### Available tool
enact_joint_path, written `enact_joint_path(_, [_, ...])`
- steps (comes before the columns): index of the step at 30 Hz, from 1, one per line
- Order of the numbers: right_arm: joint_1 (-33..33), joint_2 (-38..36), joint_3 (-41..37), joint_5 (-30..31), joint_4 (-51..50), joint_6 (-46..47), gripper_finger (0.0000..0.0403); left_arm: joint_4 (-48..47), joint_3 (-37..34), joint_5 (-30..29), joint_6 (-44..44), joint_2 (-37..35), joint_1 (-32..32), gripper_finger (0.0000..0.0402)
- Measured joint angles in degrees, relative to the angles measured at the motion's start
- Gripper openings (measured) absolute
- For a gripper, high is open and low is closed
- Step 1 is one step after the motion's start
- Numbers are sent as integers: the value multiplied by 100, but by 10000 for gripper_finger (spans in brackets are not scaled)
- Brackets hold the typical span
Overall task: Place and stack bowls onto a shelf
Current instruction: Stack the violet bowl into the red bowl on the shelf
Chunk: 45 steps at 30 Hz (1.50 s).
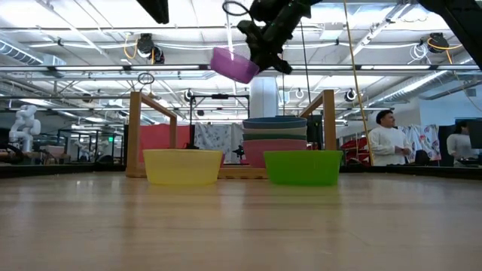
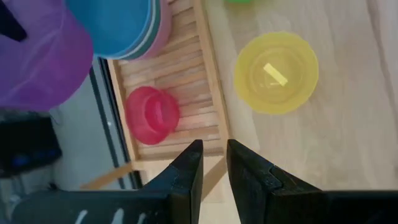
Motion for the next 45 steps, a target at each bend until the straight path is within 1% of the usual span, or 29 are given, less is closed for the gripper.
enact_joint_path(4, [-31,5,-99,-5,-234,599,0,12,0,-3,720,0,100,79])
enact_joint_path(10, [108,2,-101,0,-177,694,0,200,0,32,2919,0,286,79])
enact_joint_path(12, [189,2,-101,3,-163,661,0,391,0,362,3426,0,392,79])
enact_joint_path(15, [295,2,-101,7,-172,519,0,690,0,904,3802,0,584,79])
enact_joint_path(19, [447,2,-101,27,-180,273,0,1001,0,916,4302,0,801,79])
enact_joint_path(25, [593,2,-101,249,-183,239,0,1095,0,1049,4756,0,1118,79])
enact_joint_path(28, [641,2,-101,306,-204,71,0,1340,0,1054,4958,2,1149,79])
enact_joint_path(30, [669,2,-101,308,-202,-24,0,1325,0,1066,5060,2,1147,79])
enact_joint_path(35, [744,2,-101,300,-187,-157,0,1296,0,1352,5045,2,1142,79])
enact_joint_path(45, [977,2,-101,285,-189,-389,0,1300,0,1349,5262,2,1313,79])
